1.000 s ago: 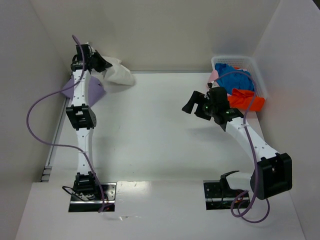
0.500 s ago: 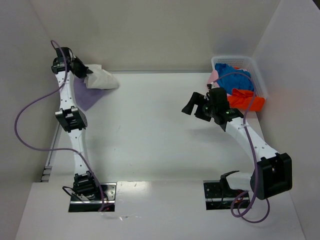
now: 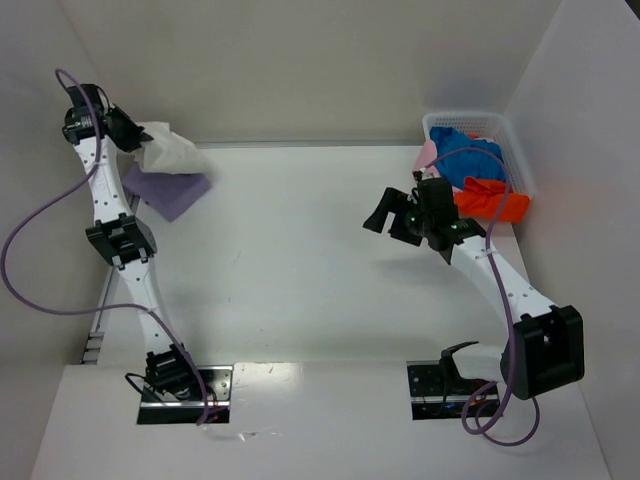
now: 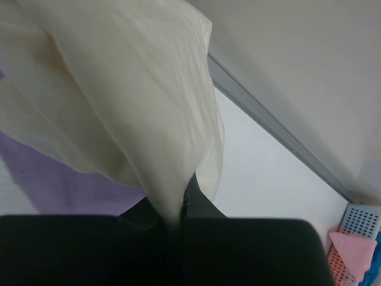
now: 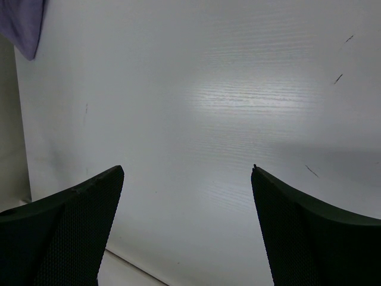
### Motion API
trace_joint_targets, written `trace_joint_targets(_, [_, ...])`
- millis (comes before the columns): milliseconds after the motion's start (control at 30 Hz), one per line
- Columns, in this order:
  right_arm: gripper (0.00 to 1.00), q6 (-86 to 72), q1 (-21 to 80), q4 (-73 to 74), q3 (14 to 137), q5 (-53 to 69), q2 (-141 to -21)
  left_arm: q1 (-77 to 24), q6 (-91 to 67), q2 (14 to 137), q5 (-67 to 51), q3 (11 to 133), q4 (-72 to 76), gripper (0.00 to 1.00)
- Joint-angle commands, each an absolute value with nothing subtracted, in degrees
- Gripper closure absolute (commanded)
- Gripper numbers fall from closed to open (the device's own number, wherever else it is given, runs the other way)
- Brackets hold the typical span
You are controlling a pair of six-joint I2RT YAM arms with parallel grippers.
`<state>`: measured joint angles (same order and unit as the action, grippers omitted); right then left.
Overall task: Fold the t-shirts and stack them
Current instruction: Put the neatly folded tshirt into the corner of the board with the left arm
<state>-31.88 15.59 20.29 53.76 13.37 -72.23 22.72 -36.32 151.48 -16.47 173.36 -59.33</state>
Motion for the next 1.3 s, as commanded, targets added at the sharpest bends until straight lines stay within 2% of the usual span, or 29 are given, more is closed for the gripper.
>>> trace_joint_targets(0, [0.07,-30.94,15.47,19.78,53.09,14.15,-70.75,23.82,-33.40,144.50,-14.77,170.17,-57.30,1.00])
trace_joint_targets(200, [0.07,-30.41,15.47,19.25,53.09,14.68,-71.37,23.82,-30.94,142.38,-14.15,164.53,-56.78,1.00])
trace_joint_targets(533, [0.07,-29.88,15.47,19.25,52.56,14.68,-71.89,23.30,-29.88,146.43,-17.93,159.53,-56.25,1.00])
trace_joint_targets(633, [0.07,-29.88,15.47,19.25,52.56,14.68,-71.89,23.29,-29.88,145.56,-18.63,153.05,-53.98,0.99])
trace_joint_targets(700, [0.07,-29.88,15.47,18.72,52.56,14.68,-71.89,23.29,-29.88,140.65,-20.37,144.19,-46.03,0.87])
trace_joint_targets(733, [0.07,-29.88,15.47,18.72,52.56,14.68,-71.89,23.29,-31.10,138.01,-21.26,130.48,-41.53,0.80])
trace_joint_targets(800, [0.07,-29.88,15.47,18.72,52.56,14.68,-71.89,23.99,-35.14,129.78,-23.28,115.65,-28.30,0.67])
trace_joint_targets(867, [0.07,-29.88,15.47,18.72,53.17,14.68,-71.89,24.60,-36.04,125.88,-23.29,104.04,-24.53,0.59])
trace_joint_targets(967, [0.07,-28.83,15.47,18.72,53.70,14.68,-72.42,24.61,-35.51,124.03,-23.82,99.77,-23.20,0.52])
trace_joint_targets(1033, [0.07,-28.83,15.47,19.24,53.70,15.20,-72.42,25.13,-35.51,123.32,-23.12,98.09,-21.89,0.52])
trace_joint_targets(1067, [0.07,-28.31,15.47,19.25,53.70,15.21,-72.94,25.14,-35.51,123.31,-23.12,97.48,-21.88,0.48])
trace_joint_targets(1133, [0.07,-28.30,15.47,19.25,53.70,15.21,-72.95,26.27,-36.12,123.31,-23.82,97.47,-21.88,0.33])
trace_joint_targets(1200, [0.07,-28.30,15.47,19.25,53.70,15.21,-71.38,26.80,-36.65,123.84,-24.43,97.47,-20.84,0.26])
trace_joint_targets(1267, [0.07,-28.30,15.47,19.25,53.00,15.21,-70.84,27.42,-36.65,123.84,-24.96,98.08,-20.83,0.15])
